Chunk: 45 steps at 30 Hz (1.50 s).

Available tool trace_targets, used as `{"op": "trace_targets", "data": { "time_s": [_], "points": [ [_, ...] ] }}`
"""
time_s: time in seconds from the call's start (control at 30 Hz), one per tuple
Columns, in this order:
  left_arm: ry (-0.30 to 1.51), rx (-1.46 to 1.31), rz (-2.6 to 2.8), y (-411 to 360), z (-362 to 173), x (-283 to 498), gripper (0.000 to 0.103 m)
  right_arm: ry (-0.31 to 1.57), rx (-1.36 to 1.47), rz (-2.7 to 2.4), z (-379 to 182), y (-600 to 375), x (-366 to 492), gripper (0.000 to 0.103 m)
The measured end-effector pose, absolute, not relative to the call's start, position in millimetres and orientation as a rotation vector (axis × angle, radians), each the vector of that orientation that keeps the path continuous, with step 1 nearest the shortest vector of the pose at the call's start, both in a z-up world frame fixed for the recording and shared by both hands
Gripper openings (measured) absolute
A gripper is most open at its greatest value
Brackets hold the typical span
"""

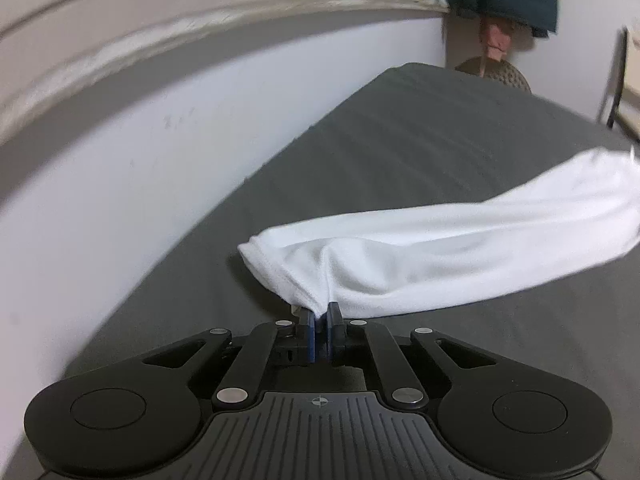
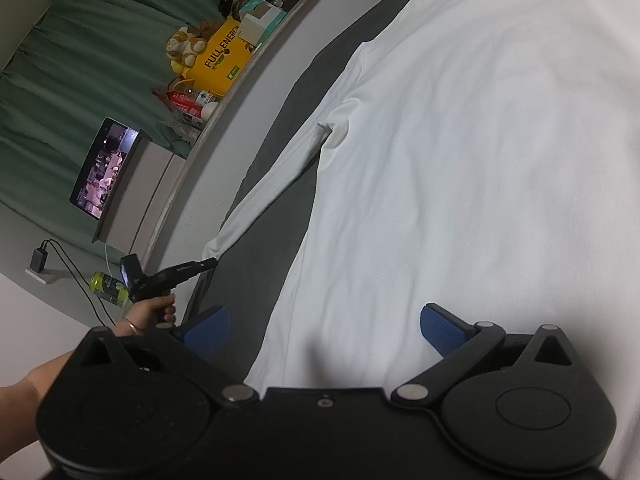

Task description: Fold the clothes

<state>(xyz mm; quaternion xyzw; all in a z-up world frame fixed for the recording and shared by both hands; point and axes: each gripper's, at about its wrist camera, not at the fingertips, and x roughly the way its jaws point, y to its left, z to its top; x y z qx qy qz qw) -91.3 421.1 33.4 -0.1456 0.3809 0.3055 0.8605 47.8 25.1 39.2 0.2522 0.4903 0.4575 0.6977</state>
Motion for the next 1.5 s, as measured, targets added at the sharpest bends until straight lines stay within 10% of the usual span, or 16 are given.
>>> {"op": "trace_targets", "data": {
  "time_s": [0.6,0.63,0.7,0.77,1.17,1.5],
  "points": [
    [0.953,-0.696,0.651,430,28,-136,0.014,1.104,0.567,1.014,40,25,49,0.103],
    [0.933,-0.717,0.663,430,28,-140,0.019,1.107,0.568,1.011,40,25,49,0.103],
    [0.884,-0.727,0.709,426,33,-148,0.077,1.116,0.560,1.003,43,26,49,0.103],
    [0.824,-0.661,0.754,413,43,-152,0.103,1.125,0.508,1.028,48,32,44,0.103],
    [1.025,-0.159,0.000,209,74,-66,0.100,1.043,0.199,1.059,79,50,19,0.099],
    [1.172,-0.061,-0.029,136,27,-62,0.036,1.001,0.243,1.031,92,31,23,0.099]
  ]
}}
